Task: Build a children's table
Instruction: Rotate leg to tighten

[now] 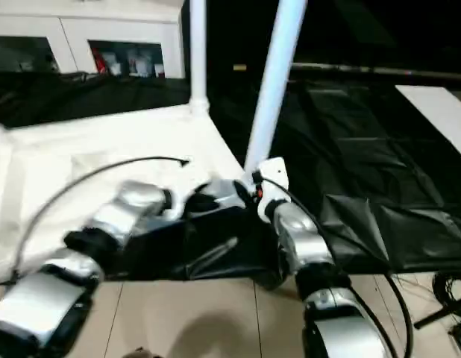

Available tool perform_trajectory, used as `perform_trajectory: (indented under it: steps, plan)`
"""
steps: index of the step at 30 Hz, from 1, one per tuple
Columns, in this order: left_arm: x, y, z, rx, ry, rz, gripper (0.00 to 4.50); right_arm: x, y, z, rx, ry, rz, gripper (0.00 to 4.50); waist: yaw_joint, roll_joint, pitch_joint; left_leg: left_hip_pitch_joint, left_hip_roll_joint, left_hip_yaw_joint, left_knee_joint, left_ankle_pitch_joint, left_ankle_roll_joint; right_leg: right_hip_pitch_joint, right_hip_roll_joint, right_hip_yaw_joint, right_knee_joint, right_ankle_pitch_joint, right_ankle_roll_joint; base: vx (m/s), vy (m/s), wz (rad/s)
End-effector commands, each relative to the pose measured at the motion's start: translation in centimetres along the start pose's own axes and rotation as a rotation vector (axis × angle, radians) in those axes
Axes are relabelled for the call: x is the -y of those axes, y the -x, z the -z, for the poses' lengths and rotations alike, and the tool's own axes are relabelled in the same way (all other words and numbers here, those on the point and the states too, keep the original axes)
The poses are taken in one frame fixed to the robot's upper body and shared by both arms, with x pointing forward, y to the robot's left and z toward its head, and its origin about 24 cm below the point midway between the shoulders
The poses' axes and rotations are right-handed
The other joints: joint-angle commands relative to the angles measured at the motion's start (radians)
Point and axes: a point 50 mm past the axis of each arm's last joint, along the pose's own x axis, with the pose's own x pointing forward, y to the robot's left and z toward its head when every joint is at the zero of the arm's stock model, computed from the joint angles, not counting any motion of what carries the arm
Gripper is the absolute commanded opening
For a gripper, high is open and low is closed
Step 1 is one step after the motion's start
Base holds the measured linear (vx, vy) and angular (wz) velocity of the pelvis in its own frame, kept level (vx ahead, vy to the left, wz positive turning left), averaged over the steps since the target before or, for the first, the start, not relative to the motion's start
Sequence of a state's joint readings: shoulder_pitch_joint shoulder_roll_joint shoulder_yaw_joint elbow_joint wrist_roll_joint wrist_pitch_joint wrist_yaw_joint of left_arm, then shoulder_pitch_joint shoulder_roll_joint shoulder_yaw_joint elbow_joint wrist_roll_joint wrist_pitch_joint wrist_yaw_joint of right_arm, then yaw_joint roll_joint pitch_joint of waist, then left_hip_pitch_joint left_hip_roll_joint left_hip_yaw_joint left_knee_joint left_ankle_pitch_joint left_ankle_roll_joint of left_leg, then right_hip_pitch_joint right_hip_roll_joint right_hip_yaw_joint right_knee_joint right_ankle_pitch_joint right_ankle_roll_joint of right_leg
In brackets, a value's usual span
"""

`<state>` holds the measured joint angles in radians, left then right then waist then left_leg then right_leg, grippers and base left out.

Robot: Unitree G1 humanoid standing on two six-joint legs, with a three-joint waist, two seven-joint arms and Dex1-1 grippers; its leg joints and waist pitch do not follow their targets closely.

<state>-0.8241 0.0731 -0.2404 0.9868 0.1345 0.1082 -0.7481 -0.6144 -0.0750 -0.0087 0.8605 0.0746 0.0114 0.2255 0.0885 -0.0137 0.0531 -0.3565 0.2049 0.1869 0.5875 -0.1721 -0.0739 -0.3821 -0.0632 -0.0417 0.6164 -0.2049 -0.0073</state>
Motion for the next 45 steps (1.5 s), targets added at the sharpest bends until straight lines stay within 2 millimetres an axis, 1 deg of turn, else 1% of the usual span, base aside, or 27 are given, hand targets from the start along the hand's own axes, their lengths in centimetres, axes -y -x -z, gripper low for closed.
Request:
perform_trajectory:
  steps: [1,3,4,5,7,9,11,12,13,14,15,16,17,19,21,22,23,24,27,29,32,35,36,38,39,44,45]
  plan:
    - [0.3,-0.5,1.1,-0.035,0.024,-0.057,0.00,-1.7,-0.3,1.4,-0.066,-0.011,-0.036,2.75,-0.007,-0.005,-0.049,0.019,0.022,-0.021,-0.082,-0.367,-0.014,0.016,-0.081,0.037,-0.112,-0.452,-0.142,0.000,0.000,0.00]
    - [0.5,-0.7,1.0,-0.047,-0.015,-0.041,0.00,-2.1,-0.5,1.1,-0.053,-0.010,-0.063,2.75,-0.004,-0.006,-0.053,0.014,0.022,-0.021,-0.085,-0.332,-0.001,0.020,-0.081,0.039,-0.112,-0.415,-0.136,0.000,0.000,0.00]
    - [0.5,-0.7,1.0,-0.054,-0.017,-0.040,0.00,-2.2,-0.5,1.0,-0.044,-0.021,-0.068,2.75,-0.004,-0.005,-0.051,0.015,0.024,-0.019,-0.086,-0.328,0.003,0.017,-0.080,0.040,-0.111,-0.393,-0.141,0.000,0.000,0.00]
    - [0.5,-0.7,1.1,-0.058,-0.017,-0.041,0.00,-2.2,-0.5,1.0,-0.038,-0.029,-0.070,3.10,-0.004,-0.005,-0.051,0.016,0.023,-0.018,-0.085,-0.331,0.003,0.016,-0.080,0.040,-0.112,-0.393,-0.144,0.000,0.000,0.00]
    - [0.4,-0.5,1.6,-0.081,-0.001,-0.021,0.00,-1.6,-0.3,0.4,0.008,-0.050,-0.079,3.47,-0.003,-0.008,-0.051,0.016,0.023,-0.017,-0.084,-0.333,0.008,0.018,-0.081,0.040,-0.111,-0.397,-0.149,0.000,0.000,0.00]
    - [0.2,-0.2,1.9,-0.091,0.006,-0.009,0.00,-1.2,-0.2,0.0,0.029,-0.029,-0.098,3.54,-0.003,-0.009,-0.051,0.012,0.023,-0.018,-0.086,-0.323,0.015,0.021,-0.082,0.039,-0.111,-0.400,-0.148,0.000,0.000,0.00]
    - [0.1,-0.1,2.1,-0.099,0.008,-0.002,0.00,-0.8,-0.1,-0.3,0.045,-0.017,-0.103,3.78,-0.002,-0.008,-0.051,0.012,0.024,-0.018,-0.086,-0.319,0.017,0.021,-0.081,0.038,-0.111,-0.404,-0.147,0.000,0.000,0.00]
    - [0.0,0.3,2.4,-0.107,0.011,0.023,0.00,-0.2,0.1,-0.7,0.059,0.002,-0.138,3.89,-0.002,-0.016,-0.050,0.014,0.024,-0.017,-0.085,-0.316,0.018,0.022,-0.080,0.038,-0.113,-0.404,-0.148,0.000,0.000,0.00]
    - [-0.2,0.9,2.8,-0.112,0.003,0.062,0.00,0.6,0.6,-1.3,0.057,0.057,-0.213,3.95,0.001,-0.021,-0.050,0.010,0.022,-0.017,-0.085,-0.304,0.030,0.025,-0.081,0.037,-0.111,-0.403,-0.147,0.000,0.000,0.00]
    - [-0.3,1.1,3.0,-0.116,-0.001,0.078,0.00,0.9,0.8,-1.5,0.057,0.086,-0.245,4.00,0.004,-0.018,-0.052,0.009,0.025,-0.017,-0.084,-0.294,0.032,0.027,-0.084,0.038,-0.110,-0.392,-0.146,0.000,0.000,0.00]
    - [-0.4,1.6,3.4,-0.127,-0.011,0.122,0.00,1.4,1.5,-1.9,0.053,0.165,-0.334,4.00,0.005,-0.023,-0.052,0.002,0.026,-0.017,-0.084,-0.264,0.047,0.031,-0.082,0.040,-0.104,-0.349,-0.143,0.000,0.000,0.00]
    - [-0.4,1.6,3.4,-0.127,-0.011,0.122,0.00,1.4,1.5,-1.9,0.053,0.165,-0.334,4.00,0.005,-0.023,-0.052,0.000,0.026,-0.017,-0.084,-0.252,0.049,0.033,-0.082,0.039,-0.101,-0.331,-0.147,0.000,0.000,0.00]
    - [-0.3,2.0,3.6,-0.117,-0.034,0.187,0.00,1.9,2.2,-2.2,0.049,0.193,-0.407,4.00,0.003,-0.026,-0.053,-0.002,0.025,-0.017,-0.083,-0.237,0.053,0.035,-0.081,0.037,-0.099,-0.315,-0.154,0.000,0.000,0.00]
    - [-0.2,2.4,3.8,-0.115,-0.040,0.232,0.00,2.2,2.8,-2.3,0.038,0.221,-0.471,4.00,0.005,-0.024,-0.057,0.000,0.027,-0.014,-0.079,-0.208,0.063,0.034,-0.081,0.039,-0.093,-0.253,-0.175,0.000,0.000,0.00]
    - [0.1,3.1,3.7,-0.079,-0.078,0.332,0.00,2.6,3.8,-2.4,0.017,0.265,-0.566,4.00,0.009,-0.027,-0.058,0.002,0.029,-0.011,-0.075,-0.191,0.075,0.036,-0.081,0.040,-0.087,-0.193,-0.198,0.064,-0.013,0.01]
    - [0.2,3.4,3.8,-0.075,-0.080,0.369,0.00,2.8,4.1,-2.4,0.007,0.272,-0.600,4.00,0.011,-0.030,-0.059,0.000,0.029,-0.010,-0.075,-0.173,0.080,0.040,-0.079,0.038,-0.082,-0.154,-0.211,0.063,-0.009,0.01]
    - [0.2,3.5,3.8,-0.075,-0.081,0.374,0.00,2.8,4.2,-2.3,0.006,0.273,-0.605,4.00,0.013,-0.029,-0.059,0.001,0.029,-0.009,-0.074,-0.166,0.083,0.039,-0.078,0.039,-0.080,-0.137,-0.216,0.050,-0.004,0.01]
    - [0.1,4.1,3.8,-0.087,-0.086,0.425,0.00,3.0,4.6,-2.2,-0.010,0.285,-0.661,4.00,0.019,-0.025,-0.063,0.003,0.032,-0.006,-0.071,-0.139,0.088,0.039,-0.076,0.038,-0.070,-0.080,-0.235,0.050,-0.004,0.01]
    - [0.1,4.8,3.7,-0.096,-0.113,0.470,0.00,2.9,5.0,-2.1,-0.034,0.293,-0.720,4.00,0.022,-0.024,-0.066,0.002,0.034,-0.004,-0.068,-0.110,0.095,0.040,-0.073,0.035,-0.058,0.009,-0.259,0.000,0.000,0.00]
    - [0.1,5.0,3.5,-0.081,-0.125,0.488,0.00,2.7,5.2,-2.0,-0.044,0.289,-0.756,4.00,0.026,-0.022,-0.067,0.004,0.035,-0.003,-0.067,-0.105,0.099,0.039,-0.074,0.034,-0.056,0.036,-0.270,0.000,0.000,0.00]
    - [0.2,5.3,3.4,-0.078,-0.124,0.507,0.00,2.4,5.5,-1.7,-0.068,0.293,-0.797,4.00,0.031,-0.024,-0.068,0.003,0.034,0.000,-0.064,-0.107,0.102,0.038,-0.073,0.035,-0.054,0.039,-0.270,0.000,0.000,0.00]
    - [0.1,5.5,3.4,-0.077,-0.127,0.506,0.00,2.3,5.8,-1.4,-0.092,0.304,-0.826,4.00,0.032,-0.025,-0.064,0.001,0.034,0.000,-0.066,-0.134,0.086,0.036,-0.076,0.035,-0.061,-0.020,-0.255,0.000,0.000,0.00]
    - [0.1,5.5,3.4,-0.076,-0.123,0.506,0.00,2.3,5.8,-1.3,-0.094,0.303,-0.828,3.83,0.031,-0.027,-0.064,0.000,0.033,0.000,-0.067,-0.140,0.079,0.037,-0.076,0.035,-0.062,-0.041,-0.248,0.000,0.000,0.00]
    - [0.1,5.6,3.4,-0.075,-0.121,0.504,0.00,2.3,5.9,-1.3,-0.093,0.298,-0.827,3.83,0.030,-0.027,-0.063,0.000,0.034,-0.001,-0.068,-0.145,0.072,0.036,-0.077,0.035,-0.064,-0.067,-0.241,0.000,0.000,0.00]
    - [0.0,5.6,3.4,-0.073,-0.118,0.495,0.00,2.4,5.9,-1.3,-0.094,0.295,-0.826,3.70,0.030,-0.029,-0.063,0.000,0.034,-0.001,-0.068,-0.144,0.070,0.036,-0.077,0.035,-0.064,-0.072,-0.235,0.000,0.000,0.00]
    - [-0.2,5.7,3.4,-0.072,-0.110,0.475,0.00,2.4,5.9,-1.2,-0.097,0.285,-0.823,3.33,0.030,-0.029,-0.066,0.000,0.033,-0.001,-0.065,-0.121,0.076,0.036,-0.076,0.036,-0.060,-0.036,-0.239,0.000,0.000,0.00]
    - [-0.2,5.7,3.4,-0.072,-0.109,0.475,0.00,2.3,6.0,-1.2,-0.098,0.283,-0.825,3.13,0.029,-0.030,-0.065,0.000,0.033,0.000,-0.065,-0.121,0.077,0.036,-0.076,0.035,-0.060,-0.032,-0.242,0.000,0.000,0.00]
